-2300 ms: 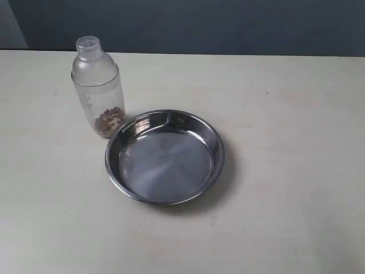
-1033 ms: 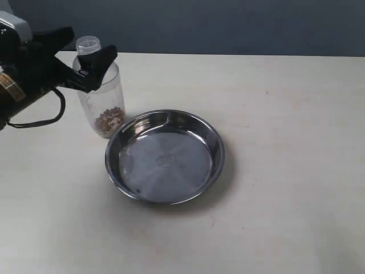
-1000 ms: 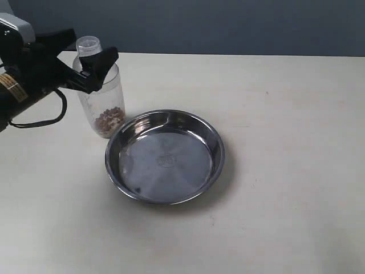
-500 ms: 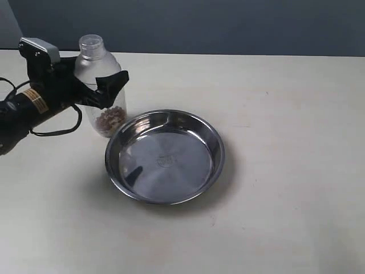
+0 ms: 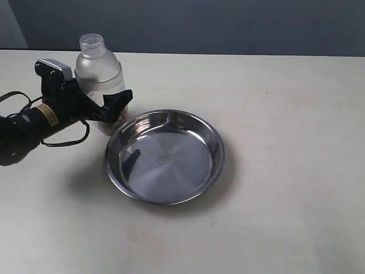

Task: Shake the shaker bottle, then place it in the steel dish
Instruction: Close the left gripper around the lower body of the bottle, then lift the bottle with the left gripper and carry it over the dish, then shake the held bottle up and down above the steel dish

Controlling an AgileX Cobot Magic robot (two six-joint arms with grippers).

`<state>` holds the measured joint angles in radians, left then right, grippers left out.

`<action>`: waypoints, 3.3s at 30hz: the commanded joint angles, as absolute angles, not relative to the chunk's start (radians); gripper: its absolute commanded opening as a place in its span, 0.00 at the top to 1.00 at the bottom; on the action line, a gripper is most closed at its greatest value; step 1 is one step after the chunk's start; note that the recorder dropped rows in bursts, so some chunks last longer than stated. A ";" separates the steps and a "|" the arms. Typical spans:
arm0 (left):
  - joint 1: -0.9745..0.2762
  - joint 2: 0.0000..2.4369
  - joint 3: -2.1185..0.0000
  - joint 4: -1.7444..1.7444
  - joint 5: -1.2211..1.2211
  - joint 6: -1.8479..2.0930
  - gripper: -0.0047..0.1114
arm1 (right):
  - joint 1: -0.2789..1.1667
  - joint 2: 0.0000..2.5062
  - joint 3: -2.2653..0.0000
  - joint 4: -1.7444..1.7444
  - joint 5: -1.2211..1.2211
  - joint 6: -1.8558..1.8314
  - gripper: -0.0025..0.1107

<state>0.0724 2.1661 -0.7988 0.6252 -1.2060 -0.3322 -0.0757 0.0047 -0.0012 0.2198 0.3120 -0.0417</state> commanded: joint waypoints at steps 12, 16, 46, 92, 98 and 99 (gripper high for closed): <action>0.077 2.175 -0.809 0.702 -1.221 -0.341 0.89 | -0.079 0.000 0.000 0.218 0.305 -0.044 0.99; 0.077 2.170 -0.809 0.670 -1.221 -0.346 0.95 | -0.079 0.000 0.000 0.218 0.305 -0.044 0.99; -0.427 1.398 -0.874 0.778 -0.360 -0.769 0.96 | -0.079 0.000 0.000 0.218 0.305 -0.044 0.99; -0.570 1.455 -0.751 0.875 -0.079 -0.870 0.96 | -0.079 0.000 0.000 0.220 0.305 -0.044 0.99; -0.578 1.405 -0.799 0.868 -0.264 -0.867 0.96 | -0.079 0.000 0.000 0.220 0.305 -0.044 0.99; -0.567 1.398 -0.818 0.868 -0.216 -0.821 0.96 | -0.079 0.000 0.000 0.220 0.305 -0.044 0.99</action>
<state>-0.5731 1.4721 -0.7535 0.8781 -0.1068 -0.8708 -0.0757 0.0047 -0.0012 0.2198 0.3135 -0.0417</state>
